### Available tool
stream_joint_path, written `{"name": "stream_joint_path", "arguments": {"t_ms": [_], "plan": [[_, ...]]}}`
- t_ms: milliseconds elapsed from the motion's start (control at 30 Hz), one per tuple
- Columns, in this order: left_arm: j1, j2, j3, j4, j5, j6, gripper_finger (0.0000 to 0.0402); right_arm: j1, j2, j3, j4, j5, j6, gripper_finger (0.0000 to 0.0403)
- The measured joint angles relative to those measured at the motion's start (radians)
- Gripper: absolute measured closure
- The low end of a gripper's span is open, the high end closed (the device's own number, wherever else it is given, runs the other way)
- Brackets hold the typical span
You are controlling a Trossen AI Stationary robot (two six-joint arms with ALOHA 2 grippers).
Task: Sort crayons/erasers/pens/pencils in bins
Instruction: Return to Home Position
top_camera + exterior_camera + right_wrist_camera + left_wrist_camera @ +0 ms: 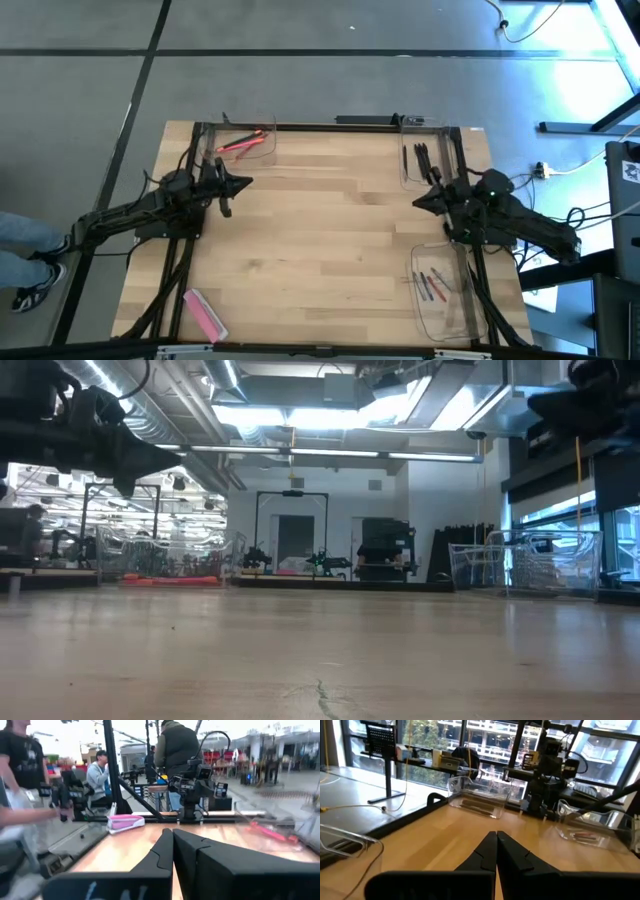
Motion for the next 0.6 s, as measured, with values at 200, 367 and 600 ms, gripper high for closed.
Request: {"name": "stream_joint_path", "arguments": {"t_ms": [200, 367, 600], "plan": [[0.000, 0.000, 0.000, -0.002, 0.004, 0.063, 0.0401, -0.001, 0.001, -0.116, 0.091, 0.020, -0.167, 0.0398], [0.000, 0.000, 0.000, -0.002, -0.024, 0.024, 0.0401, -0.001, 0.015, -0.115, 0.075, 0.083, -0.192, 0.0398], [0.000, 0.000, 0.000, -0.004, -0.047, 0.037, 0.0402, -0.001, 0.016, -0.114, 0.066, 0.090, -0.171, 0.0393]]}}
